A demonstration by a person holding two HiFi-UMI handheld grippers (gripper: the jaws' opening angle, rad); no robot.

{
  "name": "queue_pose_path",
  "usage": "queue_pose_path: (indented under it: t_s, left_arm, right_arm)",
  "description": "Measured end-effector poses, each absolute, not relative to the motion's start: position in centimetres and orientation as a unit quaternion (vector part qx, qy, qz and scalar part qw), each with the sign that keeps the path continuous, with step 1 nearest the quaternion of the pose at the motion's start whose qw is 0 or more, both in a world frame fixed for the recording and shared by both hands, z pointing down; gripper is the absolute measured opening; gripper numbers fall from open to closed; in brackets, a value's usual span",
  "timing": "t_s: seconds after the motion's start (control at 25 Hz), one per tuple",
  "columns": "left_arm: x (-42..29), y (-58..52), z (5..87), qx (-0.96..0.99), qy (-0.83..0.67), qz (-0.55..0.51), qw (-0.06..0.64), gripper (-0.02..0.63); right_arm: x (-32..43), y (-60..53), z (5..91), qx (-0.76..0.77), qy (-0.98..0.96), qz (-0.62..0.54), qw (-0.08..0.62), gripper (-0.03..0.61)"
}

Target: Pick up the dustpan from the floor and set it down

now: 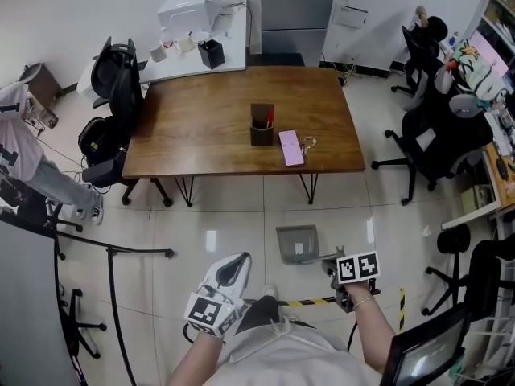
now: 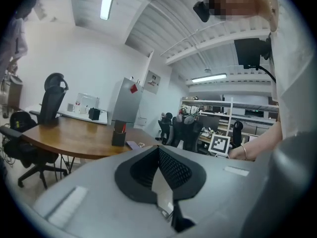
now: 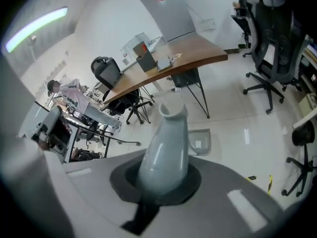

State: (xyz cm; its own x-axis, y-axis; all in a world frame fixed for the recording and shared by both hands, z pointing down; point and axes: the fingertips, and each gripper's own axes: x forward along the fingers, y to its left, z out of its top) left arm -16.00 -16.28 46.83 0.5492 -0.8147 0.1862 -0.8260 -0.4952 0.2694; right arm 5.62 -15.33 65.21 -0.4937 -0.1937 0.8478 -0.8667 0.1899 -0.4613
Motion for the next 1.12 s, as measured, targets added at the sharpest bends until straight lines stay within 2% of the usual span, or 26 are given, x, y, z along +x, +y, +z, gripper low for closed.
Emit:
queue_pose_path:
  t_s: [0.24,0.64,0.96,1.12]
  left_arm:
    - [-14.8,-9.1,45.4,0.856,-0.498,0.003,0.14,0.015]
    - [-10.9,3.1,44.3,0.843,-0.524,-0.007,0.12,0.015]
    - [-11.2,5.0,41.3,0.848,-0.522,-0.014,0.087,0.015]
    - [-11.1,5.1,39.2,0.853,-0.519,-0.025,0.038,0.015]
  right_arm:
    - [7.2,-8.8,61.0,0.387,-0.731,0.483,0.288,0.006]
    - [9.7,1.0,56.7,0.366,-0.77,0.446,0.273,0.006]
    - [10.3,4.2,55.8,0.373,-0.771,0.444,0.265,0.005]
    - [10.0,4.6,55.7,0.373,-0.771,0.442,0.266,0.005]
